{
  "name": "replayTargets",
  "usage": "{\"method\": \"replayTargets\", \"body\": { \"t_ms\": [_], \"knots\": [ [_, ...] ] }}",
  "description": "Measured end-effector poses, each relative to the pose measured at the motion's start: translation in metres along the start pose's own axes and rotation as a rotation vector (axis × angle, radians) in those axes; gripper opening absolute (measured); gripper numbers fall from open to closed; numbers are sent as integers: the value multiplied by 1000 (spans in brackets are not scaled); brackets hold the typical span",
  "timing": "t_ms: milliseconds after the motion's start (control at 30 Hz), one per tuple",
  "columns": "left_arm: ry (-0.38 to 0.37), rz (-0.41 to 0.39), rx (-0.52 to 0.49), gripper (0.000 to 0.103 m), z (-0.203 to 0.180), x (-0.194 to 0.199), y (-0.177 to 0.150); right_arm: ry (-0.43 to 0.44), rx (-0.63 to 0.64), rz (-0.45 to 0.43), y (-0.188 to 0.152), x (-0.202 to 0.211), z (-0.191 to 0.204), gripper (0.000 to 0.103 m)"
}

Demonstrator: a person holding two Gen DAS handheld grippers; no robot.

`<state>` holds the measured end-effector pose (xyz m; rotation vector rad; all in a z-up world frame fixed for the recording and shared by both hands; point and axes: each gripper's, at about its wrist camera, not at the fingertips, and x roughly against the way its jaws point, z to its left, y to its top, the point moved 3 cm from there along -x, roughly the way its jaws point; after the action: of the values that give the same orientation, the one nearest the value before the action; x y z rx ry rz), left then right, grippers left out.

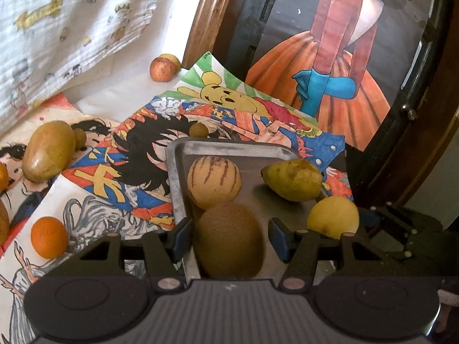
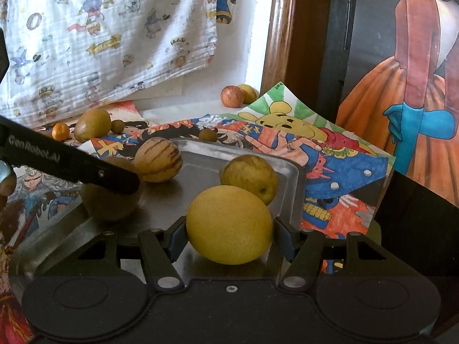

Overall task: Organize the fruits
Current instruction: 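Carry the brown fruit with the left gripper while the right gripper carries the lemon onto the tray, then open both grippers and lift them away from the tray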

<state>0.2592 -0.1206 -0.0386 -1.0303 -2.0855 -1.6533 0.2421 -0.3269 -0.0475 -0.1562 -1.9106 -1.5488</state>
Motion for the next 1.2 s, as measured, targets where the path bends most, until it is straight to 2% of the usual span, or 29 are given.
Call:
{"method": "replayTargets", "body": {
  "t_ms": [200, 300, 633, 767, 967, 1200],
  "knots": [
    [0, 1, 30, 66, 4, 2, -1, -7, -5, -13, -1, 8, -1, 67],
    [-2, -16, 47, 72, 5, 8, 0, -12, -9, -20, 0, 14, 0, 70],
    [41, -98, 49, 100, 1, 47, -3, -22, -31, -83, 8, 52, 8, 87],
    [74, -134, 46, 102, 1, 68, -10, -26, -40, -104, 9, 71, 14, 94],
    [124, -175, 40, 102, 6, 102, -26, -21, -68, -126, 9, 100, 26, 101],
    [164, -199, 13, 102, 11, 138, -47, -9, -124, -129, 3, 133, 42, 102]
  ]
}}
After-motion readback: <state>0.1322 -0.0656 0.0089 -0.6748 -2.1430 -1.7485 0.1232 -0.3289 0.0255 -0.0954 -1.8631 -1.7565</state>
